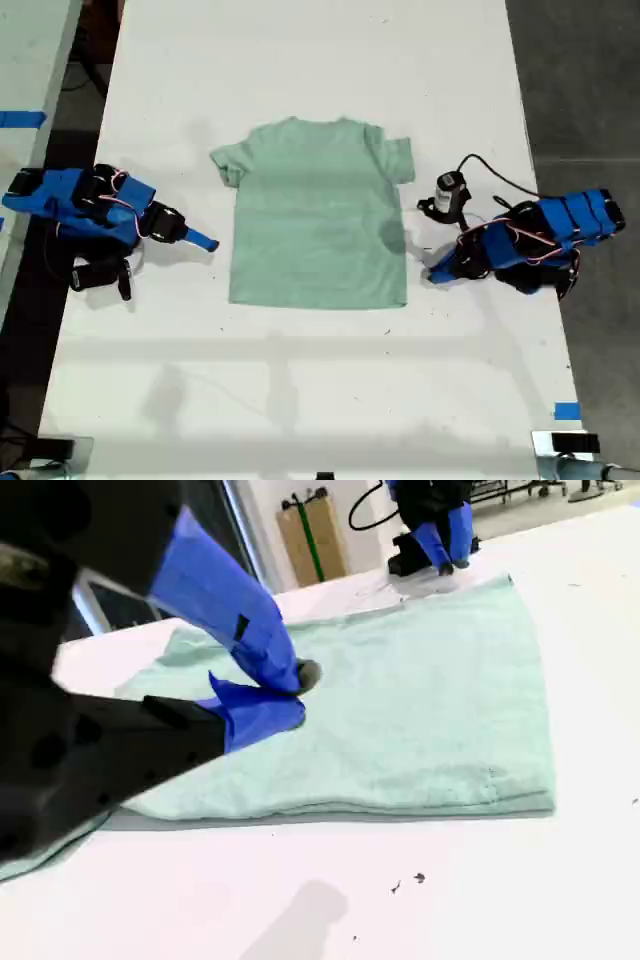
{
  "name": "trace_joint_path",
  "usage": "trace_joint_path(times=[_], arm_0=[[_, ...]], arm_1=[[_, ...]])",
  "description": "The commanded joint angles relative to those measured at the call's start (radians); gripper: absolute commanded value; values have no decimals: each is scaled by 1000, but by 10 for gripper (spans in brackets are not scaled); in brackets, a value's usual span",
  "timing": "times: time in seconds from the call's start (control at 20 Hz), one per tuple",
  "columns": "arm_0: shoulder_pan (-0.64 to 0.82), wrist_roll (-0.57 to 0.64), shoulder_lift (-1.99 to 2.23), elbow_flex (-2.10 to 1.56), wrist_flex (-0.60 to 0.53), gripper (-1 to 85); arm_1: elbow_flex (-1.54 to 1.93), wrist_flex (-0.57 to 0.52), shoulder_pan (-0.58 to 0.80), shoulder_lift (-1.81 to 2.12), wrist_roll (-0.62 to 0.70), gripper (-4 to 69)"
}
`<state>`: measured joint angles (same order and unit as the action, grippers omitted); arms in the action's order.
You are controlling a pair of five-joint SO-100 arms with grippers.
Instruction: Fold t shirt
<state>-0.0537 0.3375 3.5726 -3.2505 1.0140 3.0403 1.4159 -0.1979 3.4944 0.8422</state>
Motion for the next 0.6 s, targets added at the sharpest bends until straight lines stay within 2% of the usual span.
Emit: trace_joint_path(times=[0.0, 0.15, 0.2, 0.3, 0.45, 0.5, 0.55], arm_0=[[-2, 6, 6, -41, 3, 2], [-2, 6, 6, -41, 3, 2], [-2, 6, 6, -41, 3, 2], [-2, 6, 6, -41, 3, 2], [-2, 6, 6, -41, 3, 2], [25, 6, 6, -41, 3, 2], [101, 6, 6, -41, 3, 1]], arm_1=[[46, -32, 647, 9, -161, 48], [46, -32, 118, 9, -219, 39], [54, -48, 110, 9, -206, 25], [55, -48, 190, 9, -221, 29], [55, -48, 201, 9, -222, 29], [55, -48, 201, 9, -245, 28], [55, -48, 202, 11, -331, 29]])
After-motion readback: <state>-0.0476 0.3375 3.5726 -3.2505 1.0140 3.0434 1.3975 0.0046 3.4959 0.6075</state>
